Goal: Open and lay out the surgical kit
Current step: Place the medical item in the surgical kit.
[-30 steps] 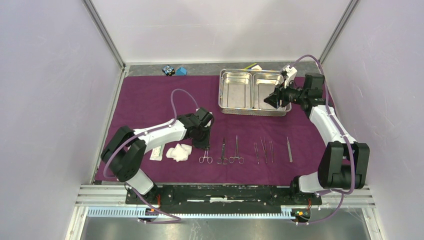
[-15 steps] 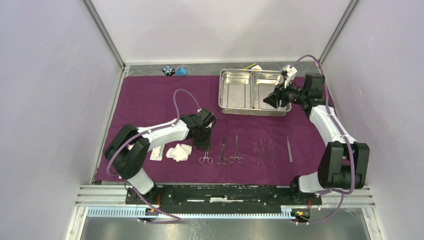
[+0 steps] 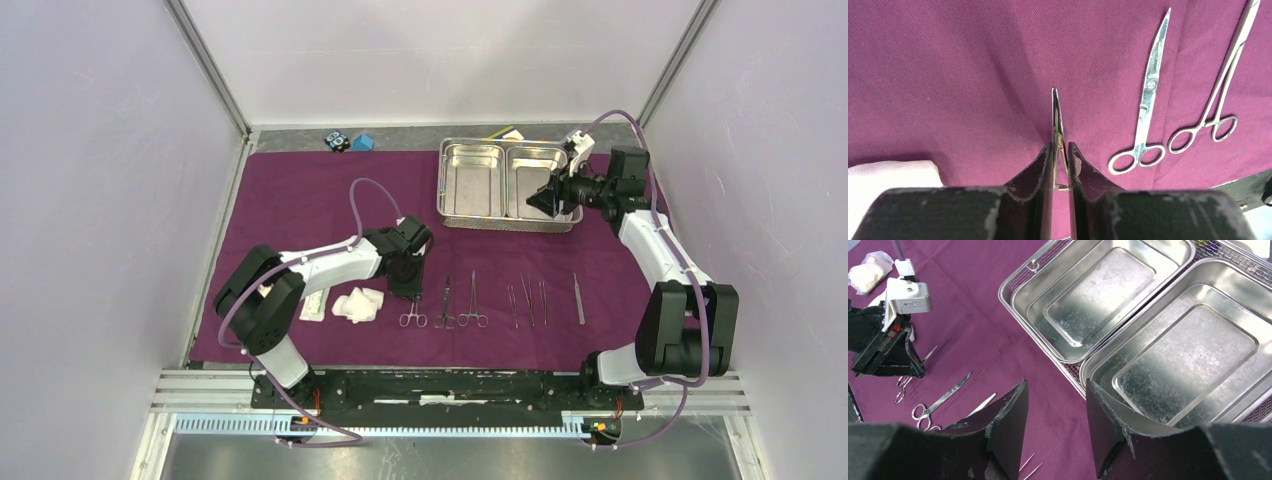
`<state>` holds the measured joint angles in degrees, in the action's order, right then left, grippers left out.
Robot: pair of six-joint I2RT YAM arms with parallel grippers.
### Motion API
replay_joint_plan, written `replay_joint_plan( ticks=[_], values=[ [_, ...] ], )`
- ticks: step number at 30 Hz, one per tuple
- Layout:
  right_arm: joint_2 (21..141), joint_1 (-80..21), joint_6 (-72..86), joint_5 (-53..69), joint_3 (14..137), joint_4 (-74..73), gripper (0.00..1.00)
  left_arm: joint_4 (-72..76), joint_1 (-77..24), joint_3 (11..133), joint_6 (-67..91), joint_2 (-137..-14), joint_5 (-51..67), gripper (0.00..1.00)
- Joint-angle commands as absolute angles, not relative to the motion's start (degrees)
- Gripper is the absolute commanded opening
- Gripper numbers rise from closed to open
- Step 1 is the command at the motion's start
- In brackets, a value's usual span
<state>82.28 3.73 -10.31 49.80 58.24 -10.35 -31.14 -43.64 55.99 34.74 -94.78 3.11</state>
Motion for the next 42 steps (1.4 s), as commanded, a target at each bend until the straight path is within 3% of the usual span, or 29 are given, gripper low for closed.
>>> replay_joint_plan(
  ticks=[1, 42],
  values=[
    [82.3, 4.04, -10.02, 51.38, 58.11, -8.66, 0.52, -29.71, -44.03, 57.32, 37.15, -95.42, 2.54, 0.08],
    [82.39, 4.31, -9.58, 51.86, 58.74, -8.97, 0.52, -28.22, -43.77, 55.22, 39.89, -95.8, 3.68, 0.29]
  ],
)
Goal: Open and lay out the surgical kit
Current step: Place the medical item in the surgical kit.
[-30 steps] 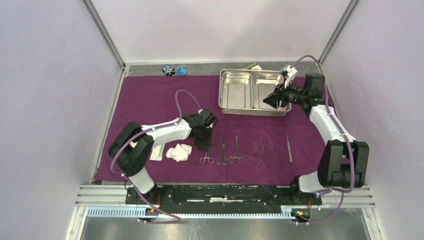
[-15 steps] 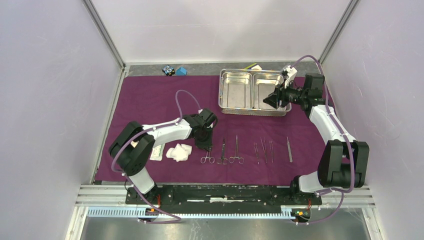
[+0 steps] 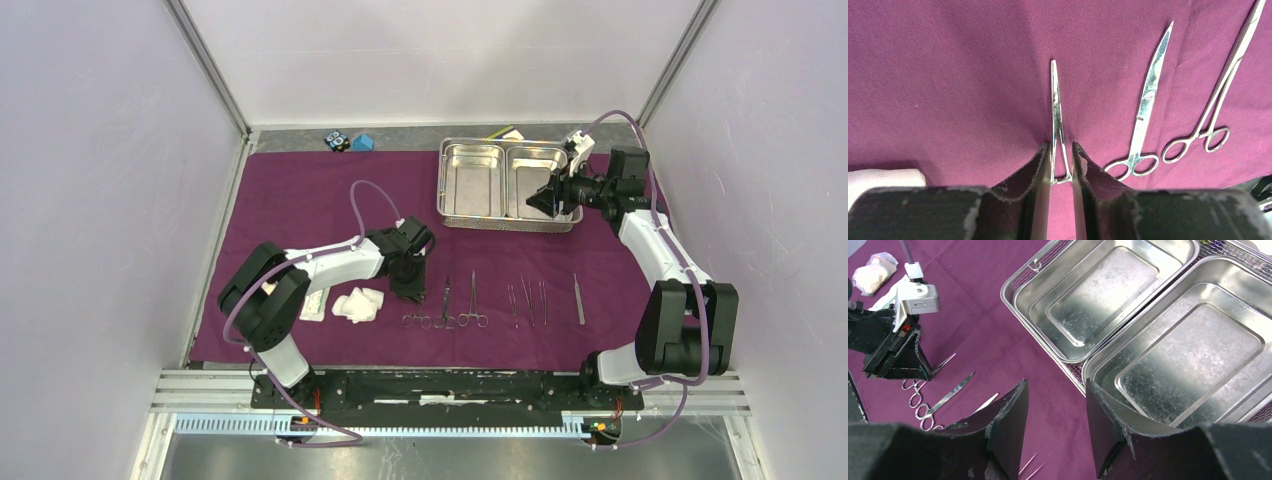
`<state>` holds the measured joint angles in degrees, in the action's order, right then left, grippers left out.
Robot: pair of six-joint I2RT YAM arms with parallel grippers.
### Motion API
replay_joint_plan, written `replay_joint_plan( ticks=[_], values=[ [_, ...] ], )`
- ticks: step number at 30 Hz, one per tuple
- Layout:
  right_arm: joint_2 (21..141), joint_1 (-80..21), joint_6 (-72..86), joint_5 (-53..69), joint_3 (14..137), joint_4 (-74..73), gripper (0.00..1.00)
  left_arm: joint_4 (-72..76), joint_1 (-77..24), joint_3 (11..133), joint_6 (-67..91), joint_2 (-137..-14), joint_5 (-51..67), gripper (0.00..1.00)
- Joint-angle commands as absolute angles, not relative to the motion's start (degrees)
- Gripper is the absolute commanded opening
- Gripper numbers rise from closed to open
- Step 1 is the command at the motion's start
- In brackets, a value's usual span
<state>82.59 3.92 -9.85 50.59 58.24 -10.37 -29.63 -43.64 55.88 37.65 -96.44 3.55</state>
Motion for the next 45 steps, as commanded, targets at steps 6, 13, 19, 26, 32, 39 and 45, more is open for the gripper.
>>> replay_joint_plan(
  ticks=[6, 13, 19, 26, 32, 39, 45],
  values=[
    [82.58, 4.31, -9.58, 51.86, 58.68, -8.88, 0.52, -28.04, -43.68, 54.77, 39.99, -95.63, 3.96, 0.29],
    [82.28, 4.39, -9.84, 51.68, 58.61, -9.01, 0.52, -28.16, -42.94, 54.58, 40.17, -94.87, 3.8, 0.29],
    [82.2, 4.39, -11.28, 50.76, 59.48, -10.09, 0.53, -28.48, -42.11, 54.67, 40.85, -94.25, 3.76, 0.31],
    [81.69, 4.39, -12.64, 49.66, 59.3, -10.89, 0.53, -28.74, -41.41, 55.18, 41.41, -93.78, 4.15, 0.32],
    [82.11, 4.39, -13.22, 49.66, 59.32, -11.1, 0.53, -29.02, -40.46, 56.15, 41.4, -92.97, 4.57, 0.36],
    [80.44, 4.39, -16.79, 49.34, 59.31, -12.31, 0.55, -28.39, -38.63, 57.66, 40.98, -91.19, 6.26, 0.45],
    [78.34, 4.39, -18.18, 44.96, 59.33, -12.42, 0.62, -29.12, -36.23, 61.92, 34.8, -87.77, 5.68, 0.6]
  ],
)
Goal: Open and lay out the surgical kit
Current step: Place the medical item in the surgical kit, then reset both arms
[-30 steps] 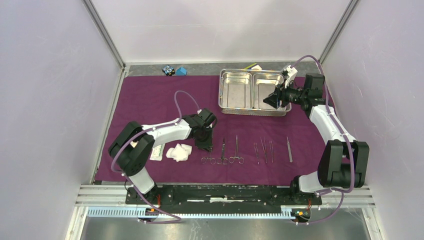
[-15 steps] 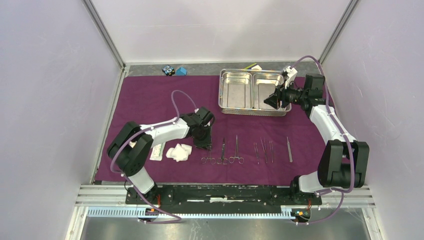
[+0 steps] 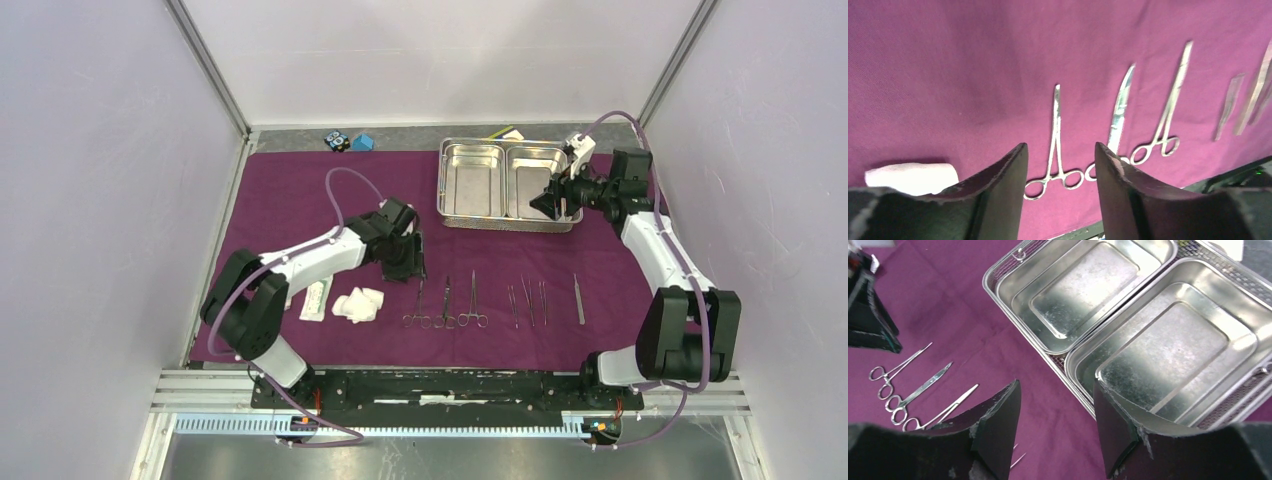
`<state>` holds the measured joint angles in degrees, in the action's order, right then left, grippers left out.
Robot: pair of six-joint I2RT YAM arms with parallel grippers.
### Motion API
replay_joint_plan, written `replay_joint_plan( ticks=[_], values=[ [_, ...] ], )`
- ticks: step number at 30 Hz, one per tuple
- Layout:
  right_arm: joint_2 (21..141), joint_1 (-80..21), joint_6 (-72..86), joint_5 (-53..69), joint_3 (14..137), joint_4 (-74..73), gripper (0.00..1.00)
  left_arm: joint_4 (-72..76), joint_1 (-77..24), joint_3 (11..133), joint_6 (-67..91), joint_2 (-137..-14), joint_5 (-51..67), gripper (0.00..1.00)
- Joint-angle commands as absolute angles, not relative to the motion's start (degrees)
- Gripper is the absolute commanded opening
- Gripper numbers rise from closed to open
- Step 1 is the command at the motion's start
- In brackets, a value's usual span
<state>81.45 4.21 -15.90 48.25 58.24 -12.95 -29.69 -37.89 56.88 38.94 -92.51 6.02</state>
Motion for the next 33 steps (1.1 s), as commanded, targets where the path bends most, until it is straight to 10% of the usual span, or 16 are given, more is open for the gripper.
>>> replay_joint_plan(
  ticks=[1, 9, 13, 33],
  values=[
    [77.94, 4.39, -18.15, 43.7, 59.59, -12.47, 0.63, -29.31, -35.61, 62.81, 33.62, -87.1, 4.8, 0.62],
    [75.97, 4.31, -19.29, 33.37, 63.56, -14.12, 0.76, -30.15, -29.3, 68.55, 25.6, -80.05, -1.37, 1.0],
    [75.0, 4.31, -19.97, 30.96, 64.48, -14.86, 0.98, -29.84, -27.69, 70.76, 20.35, -77.14, -6.04, 1.0],
    [63.61, 4.33, -14.04, 26.76, 56.99, -12.31, 0.98, -19.13, -19.34, 61.77, 3.8, -56.4, -15.09, 1.0]
  ],
)
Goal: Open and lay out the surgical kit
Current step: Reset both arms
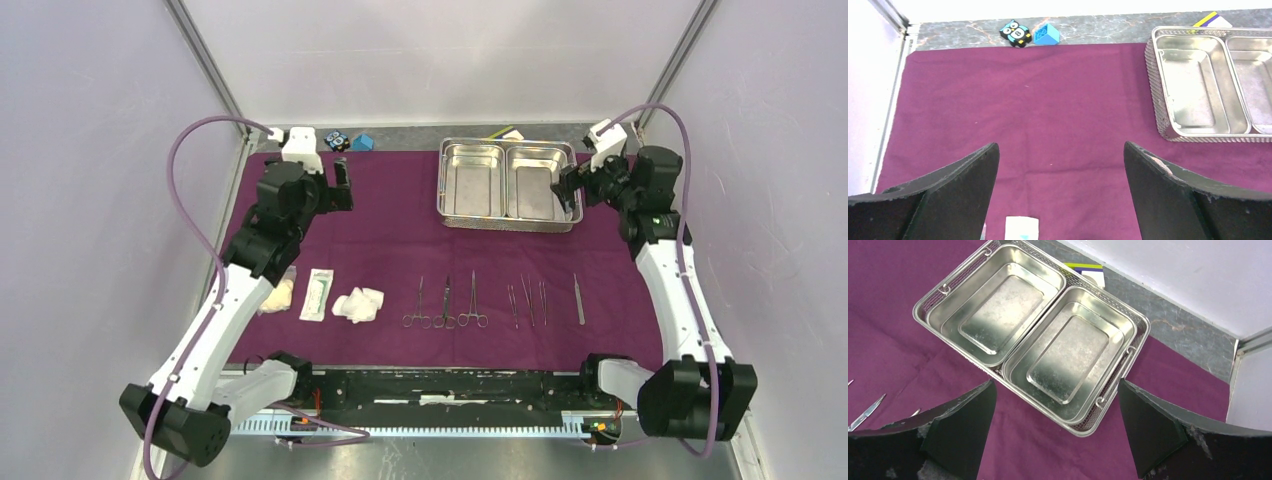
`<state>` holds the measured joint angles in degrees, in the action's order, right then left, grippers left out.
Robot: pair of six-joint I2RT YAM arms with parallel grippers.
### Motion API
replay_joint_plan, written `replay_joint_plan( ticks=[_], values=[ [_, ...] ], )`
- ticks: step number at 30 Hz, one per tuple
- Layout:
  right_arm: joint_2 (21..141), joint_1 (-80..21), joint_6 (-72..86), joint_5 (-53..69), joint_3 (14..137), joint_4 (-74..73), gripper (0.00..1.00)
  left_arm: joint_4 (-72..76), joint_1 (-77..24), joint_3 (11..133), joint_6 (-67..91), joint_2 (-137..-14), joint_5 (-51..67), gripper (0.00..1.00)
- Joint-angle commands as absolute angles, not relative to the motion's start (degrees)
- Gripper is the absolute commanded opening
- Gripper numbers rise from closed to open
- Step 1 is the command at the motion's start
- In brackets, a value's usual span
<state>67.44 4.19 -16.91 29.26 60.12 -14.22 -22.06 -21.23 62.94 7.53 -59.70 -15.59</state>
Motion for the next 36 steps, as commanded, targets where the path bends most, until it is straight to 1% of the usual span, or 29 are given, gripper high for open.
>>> replay_joint_plan(
  ticks=[1, 5, 8, 11, 16, 19, 20, 21, 24, 28, 32, 36],
  values=[
    [62.34, 4.31, -13.69, 25.74, 55.54, -11.73, 0.98, -19.51, -18.85, 61.61, 3.54, -55.55, -14.39, 1.0],
    [56.68, 4.33, -13.38, 23.5, 49.9, -10.22, 0.98, -22.8, -17.26, 61.9, 3.08, -53.92, -11.4, 1.0],
    [53.17, 4.35, -13.26, 22.76, 48.04, -11.13, 0.98, -23.63, -15.66, 60.72, 4.72, -52.3, -10.83, 1.0],
    [51.5, 4.38, -13.82, 22.92, 48.04, -13.23, 0.98, -21.16, -13.69, 57.31, 5.38, -48.64, -10.48, 1.0],
    [48.11, 4.38, -13.77, 22.33, 44.56, -11.39, 0.98, -16.03, -12.99, 51.92, 7.43, -42.73, -15.54, 1.0],
    [46.12, 4.37, -12.72, 21.13, 40.89, -7.58, 0.98, -13.49, -12.58, 49.15, 6.69, -40.48, -12.55, 1.0],
    [45.71, 4.38, -12.45, 21.12, 39.9, -6.72, 0.98, -12.86, -12.57, 50.99, 6.64, -39.84, -11.05, 1.0],
    [45.29, 4.35, -11.95, 21.11, 38.92, -5.43, 0.98, -12.51, -12.52, 48.22, 6.15, -39.58, -9.19, 1.0],
    [44.98, 4.37, -10.53, 22.24, 36.96, -2.13, 0.97, -12.93, -12.31, 48.93, 5.52, -40.36, -7.63, 1.0],
    [45.81, 4.31, -9.59, 23.34, 36.49, 1.87, 0.97, -14.15, -12.3, 51.38, 4.54, -41.73, -12.42, 1.0],
    [46.98, 4.36, -11.21, 22.21, 38.72, 0.12, 0.97, -15.95, -11.83, 52.08, 4.16, -41.26, -14.01, 1.0],
    [48.17, 4.39, -12.61, 19.54, 39.43, -2.06, 0.97, -16.05, -11.08, 49.86, 3.96, -39.1, -11.58, 1.0]
  ],
)
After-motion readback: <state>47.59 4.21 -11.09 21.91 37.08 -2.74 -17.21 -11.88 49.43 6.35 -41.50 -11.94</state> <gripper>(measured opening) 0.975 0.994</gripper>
